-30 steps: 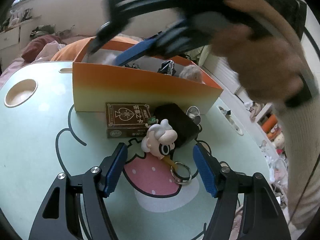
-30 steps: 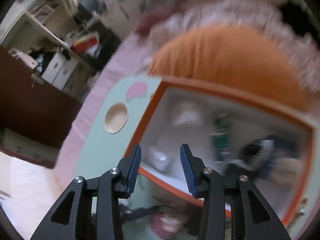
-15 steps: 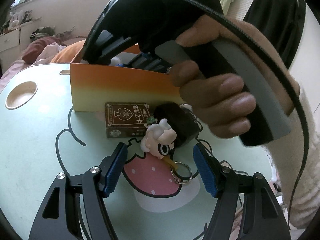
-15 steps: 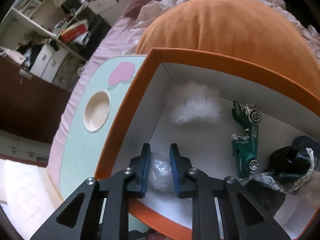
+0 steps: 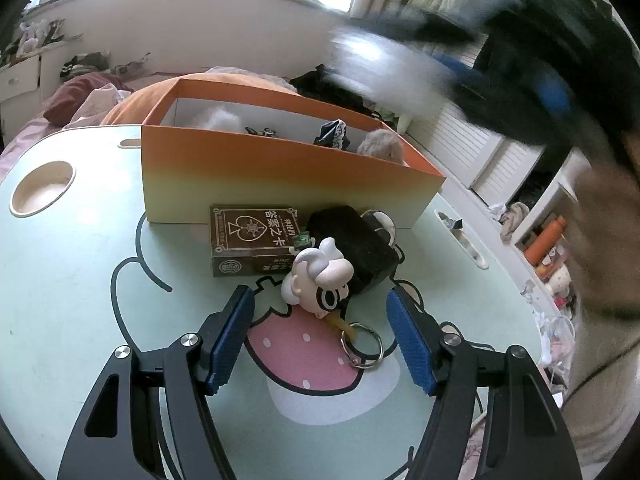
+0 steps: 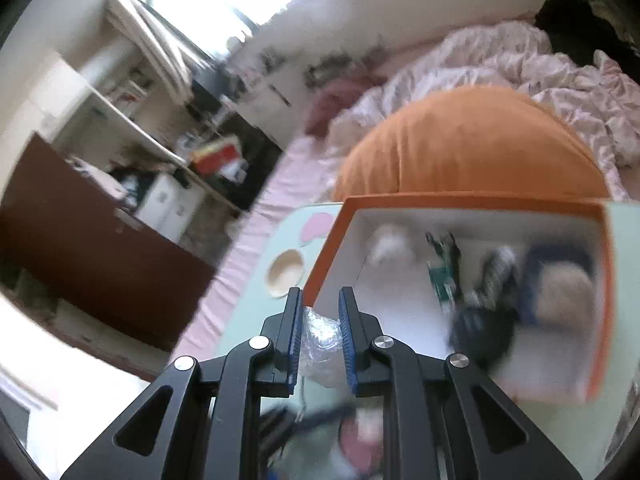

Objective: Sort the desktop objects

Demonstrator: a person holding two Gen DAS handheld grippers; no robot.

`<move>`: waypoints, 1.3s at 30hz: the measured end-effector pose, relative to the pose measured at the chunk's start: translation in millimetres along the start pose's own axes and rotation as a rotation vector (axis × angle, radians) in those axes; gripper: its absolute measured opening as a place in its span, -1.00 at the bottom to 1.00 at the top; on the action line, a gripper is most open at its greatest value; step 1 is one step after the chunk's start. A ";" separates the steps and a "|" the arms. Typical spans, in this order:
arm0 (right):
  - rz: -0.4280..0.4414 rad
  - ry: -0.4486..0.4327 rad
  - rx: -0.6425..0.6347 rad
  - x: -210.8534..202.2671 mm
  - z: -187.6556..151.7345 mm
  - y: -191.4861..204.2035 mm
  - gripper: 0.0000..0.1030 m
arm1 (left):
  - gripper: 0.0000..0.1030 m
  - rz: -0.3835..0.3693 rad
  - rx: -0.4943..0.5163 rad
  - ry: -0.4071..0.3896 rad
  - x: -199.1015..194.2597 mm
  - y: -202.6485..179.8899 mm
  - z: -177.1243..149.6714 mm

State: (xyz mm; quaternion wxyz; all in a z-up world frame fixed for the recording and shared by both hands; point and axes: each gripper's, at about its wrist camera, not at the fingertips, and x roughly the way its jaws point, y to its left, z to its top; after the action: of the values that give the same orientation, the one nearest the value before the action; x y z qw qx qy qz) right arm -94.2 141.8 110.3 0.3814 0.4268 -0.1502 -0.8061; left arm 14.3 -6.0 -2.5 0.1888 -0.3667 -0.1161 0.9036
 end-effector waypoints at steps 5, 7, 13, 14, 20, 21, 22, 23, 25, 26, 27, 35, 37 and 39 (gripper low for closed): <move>-0.086 -0.081 0.039 -33.5 -75.7 -19.8 -0.66 | 0.33 0.009 0.005 0.002 2.0 -0.8 3.7; -0.156 -0.049 0.050 -24.8 -104.1 -30.3 -0.66 | 0.33 0.014 0.009 0.002 1.8 -2.1 3.7; -0.166 -0.152 0.052 -27.4 -129.4 -37.8 -0.53 | 0.33 0.022 0.015 0.003 3.9 -2.6 5.0; -0.161 -0.191 0.065 -32.7 -129.8 -39.9 -0.20 | 0.33 0.020 0.012 0.003 4.0 -2.2 5.2; -0.238 -0.406 0.007 -68.6 -152.8 -23.2 0.59 | 0.33 0.029 -0.011 -0.019 -2.8 1.5 7.0; -0.254 -0.398 -0.010 -67.4 -156.5 -19.2 0.60 | 0.33 0.032 -0.013 -0.025 -4.1 3.1 7.9; -0.285 -0.378 -0.037 -61.5 -159.8 -16.6 0.60 | 0.33 0.034 -0.014 -0.029 -4.6 3.3 8.2; -0.302 -0.363 -0.053 -56.6 -161.5 -15.4 0.61 | 0.33 0.037 -0.013 -0.033 -5.1 3.4 8.6; -0.331 -0.304 -0.084 -40.1 -168.6 -15.2 0.61 | 0.33 0.051 -0.003 -0.041 -5.4 1.6 10.1; -0.338 -0.279 -0.091 -32.1 -170.1 -16.5 0.61 | 0.33 0.060 0.006 -0.045 -5.5 0.0 10.7; -0.347 -0.253 -0.100 -23.7 -169.0 -16.3 0.61 | 0.33 0.077 0.025 -0.049 -5.8 -3.2 12.0; -0.405 -0.213 -0.156 -6.8 -172.1 -21.0 0.61 | 0.31 0.136 0.161 -0.048 1.4 -29.7 13.9; -0.407 -0.204 -0.148 -4.1 -173.2 -22.6 0.61 | -0.01 0.141 0.164 -0.032 5.8 -29.8 14.1; -0.406 -0.194 -0.141 -1.9 -172.0 -25.9 0.61 | -0.31 0.138 0.150 -0.008 10.7 -25.8 14.7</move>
State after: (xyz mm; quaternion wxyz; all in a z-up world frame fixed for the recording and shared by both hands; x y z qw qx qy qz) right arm 31.9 174.7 -4.9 0.2242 0.3411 -0.0405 -0.9120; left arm 3.5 20.8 10.3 0.1525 -0.3552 -0.0232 0.9220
